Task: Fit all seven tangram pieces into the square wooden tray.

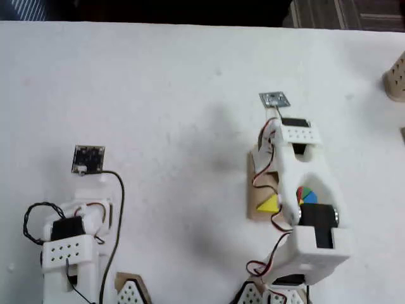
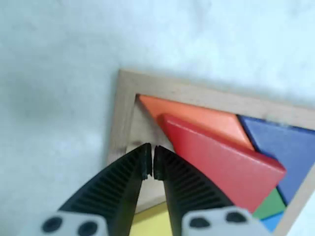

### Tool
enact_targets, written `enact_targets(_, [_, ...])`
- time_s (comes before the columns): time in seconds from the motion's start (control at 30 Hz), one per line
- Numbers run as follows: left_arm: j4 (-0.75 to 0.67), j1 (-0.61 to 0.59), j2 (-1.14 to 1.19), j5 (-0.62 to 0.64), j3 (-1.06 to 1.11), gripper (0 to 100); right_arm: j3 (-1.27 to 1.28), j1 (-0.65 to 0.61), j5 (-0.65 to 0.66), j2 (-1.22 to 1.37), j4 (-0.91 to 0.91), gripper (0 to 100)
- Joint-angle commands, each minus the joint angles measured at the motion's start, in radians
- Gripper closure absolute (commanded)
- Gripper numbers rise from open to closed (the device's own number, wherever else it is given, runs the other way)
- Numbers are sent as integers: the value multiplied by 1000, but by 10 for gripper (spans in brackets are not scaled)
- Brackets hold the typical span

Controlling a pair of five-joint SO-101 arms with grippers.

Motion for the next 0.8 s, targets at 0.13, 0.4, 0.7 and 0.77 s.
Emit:
enact_targets(0.13, [-17, 15, -1, 3, -9, 973, -368, -10, -17, -1, 300, 981])
enact_targets(0.4, [-31, 15, -1, 3, -5, 973, -413, 127, -17, -16, 243, 981])
enact_targets(0.7, [-31, 13, -1, 3, -5, 973, -388, 208, -8, 251, 21, 981])
enact_targets(0.77, [-31, 13, -1, 3, -5, 973, -379, 226, -6, 269, 24, 981])
